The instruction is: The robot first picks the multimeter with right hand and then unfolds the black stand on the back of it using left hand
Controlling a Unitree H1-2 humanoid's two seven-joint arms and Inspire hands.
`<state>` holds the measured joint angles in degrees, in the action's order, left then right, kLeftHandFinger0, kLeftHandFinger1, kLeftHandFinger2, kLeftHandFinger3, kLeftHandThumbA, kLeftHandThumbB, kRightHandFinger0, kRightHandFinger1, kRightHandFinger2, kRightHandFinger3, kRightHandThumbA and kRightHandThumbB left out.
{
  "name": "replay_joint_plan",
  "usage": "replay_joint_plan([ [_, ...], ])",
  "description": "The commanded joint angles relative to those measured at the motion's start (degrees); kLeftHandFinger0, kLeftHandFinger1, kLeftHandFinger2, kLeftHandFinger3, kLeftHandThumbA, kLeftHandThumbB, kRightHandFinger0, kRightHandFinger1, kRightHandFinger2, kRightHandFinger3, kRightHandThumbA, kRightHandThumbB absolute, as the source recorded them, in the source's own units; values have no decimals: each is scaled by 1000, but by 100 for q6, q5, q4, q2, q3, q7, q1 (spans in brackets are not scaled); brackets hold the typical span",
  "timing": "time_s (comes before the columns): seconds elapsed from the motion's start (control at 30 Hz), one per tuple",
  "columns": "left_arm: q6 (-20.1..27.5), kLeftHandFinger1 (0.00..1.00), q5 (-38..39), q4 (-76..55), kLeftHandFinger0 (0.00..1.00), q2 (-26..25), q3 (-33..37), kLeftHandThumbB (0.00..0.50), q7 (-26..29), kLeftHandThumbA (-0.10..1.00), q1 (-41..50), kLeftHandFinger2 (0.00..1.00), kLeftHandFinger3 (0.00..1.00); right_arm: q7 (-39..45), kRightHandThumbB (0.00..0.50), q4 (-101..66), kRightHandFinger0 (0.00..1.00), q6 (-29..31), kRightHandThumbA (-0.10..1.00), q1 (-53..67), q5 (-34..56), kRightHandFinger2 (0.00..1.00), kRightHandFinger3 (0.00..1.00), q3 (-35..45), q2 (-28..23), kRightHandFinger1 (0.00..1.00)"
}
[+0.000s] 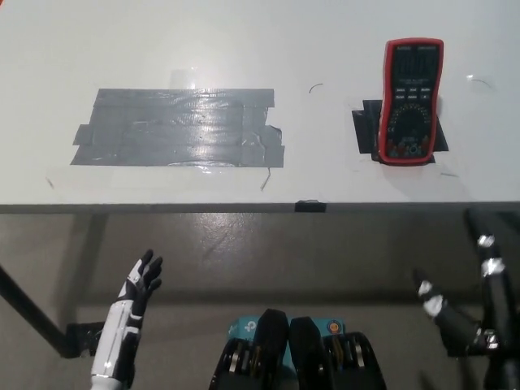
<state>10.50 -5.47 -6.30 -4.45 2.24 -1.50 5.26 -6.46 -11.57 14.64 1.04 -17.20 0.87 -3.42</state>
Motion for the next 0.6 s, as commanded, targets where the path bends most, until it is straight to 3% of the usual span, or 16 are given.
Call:
replay_joint_plan([
  [0.0,-41,1000,-96,-482,1000,50,147,67,-75,977,54,1000,1000,-253,320,-831,1000,-411,762,-541,-1013,1000,1000,171,77,1000],
  [0.17,-146,1000,-158,-671,1000,63,156,87,-13,987,144,1000,1000,74,378,-975,1000,-1507,835,-1472,-1327,1000,1000,222,96,1000],
  [0.23,-191,1000,-113,-647,1000,57,119,90,3,964,215,1000,1000,29,390,-740,1000,-1902,810,-2007,-1472,1000,1000,268,121,1000],
  [0.4,-243,1000,-108,-541,1000,-74,4,93,17,957,471,1000,1000,-134,387,-38,1000,-2454,751,-2962,-1683,1000,1000,278,155,1000],
  [0.47,-202,1000,-125,-461,1000,-141,-63,99,29,987,573,1000,1000,-288,424,602,1000,-2789,809,-3594,-1866,1000,1000,283,111,1000],
  [0.57,-138,1000,-116,-404,1000,-177,-73,109,2,1000,579,1000,1000,-450,435,1286,1000,-2949,834,-4164,-1873,1000,1000,326,-3,1000],
])
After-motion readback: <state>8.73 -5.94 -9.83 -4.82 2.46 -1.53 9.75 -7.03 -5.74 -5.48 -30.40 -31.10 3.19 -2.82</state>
